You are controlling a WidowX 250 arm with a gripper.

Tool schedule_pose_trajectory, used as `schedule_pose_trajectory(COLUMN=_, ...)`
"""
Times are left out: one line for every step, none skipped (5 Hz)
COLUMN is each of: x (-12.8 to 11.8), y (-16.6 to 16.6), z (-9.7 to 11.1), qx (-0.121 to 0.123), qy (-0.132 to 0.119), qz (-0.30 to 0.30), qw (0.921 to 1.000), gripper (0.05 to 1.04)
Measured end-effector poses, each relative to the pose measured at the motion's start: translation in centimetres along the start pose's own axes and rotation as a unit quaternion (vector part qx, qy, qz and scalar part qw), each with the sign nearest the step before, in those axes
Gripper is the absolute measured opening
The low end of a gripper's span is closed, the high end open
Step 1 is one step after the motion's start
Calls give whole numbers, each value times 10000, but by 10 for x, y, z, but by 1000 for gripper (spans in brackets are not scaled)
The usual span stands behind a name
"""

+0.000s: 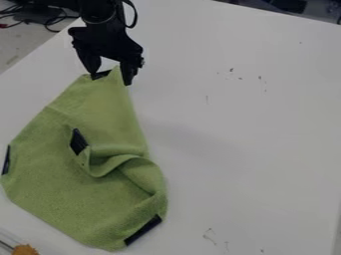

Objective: Touched the cloth

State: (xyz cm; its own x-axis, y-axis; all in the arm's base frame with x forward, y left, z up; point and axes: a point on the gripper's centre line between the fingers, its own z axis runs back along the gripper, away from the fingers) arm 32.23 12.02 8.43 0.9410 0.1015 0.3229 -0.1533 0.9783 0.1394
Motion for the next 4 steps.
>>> schedule_pose_trajectory(x=-9, y=-3, z=-8, qx=60, qy=189, qz=60, qw=9998, gripper=1001)
schedule_pose_trajectory(x=-48, y=-43, z=40, qx=1334, qy=-622, qz=665, qw=9869, gripper=1001)
schedule_pose_trajectory(x=-80, y=-44, z=52, qx=1825, qy=-869, qz=1188, qw=9721, gripper=1000)
schedule_pose_trajectory(x=-58, y=-26, z=33, qx=1340, qy=-1040, qz=792, qw=9823, gripper=1000)
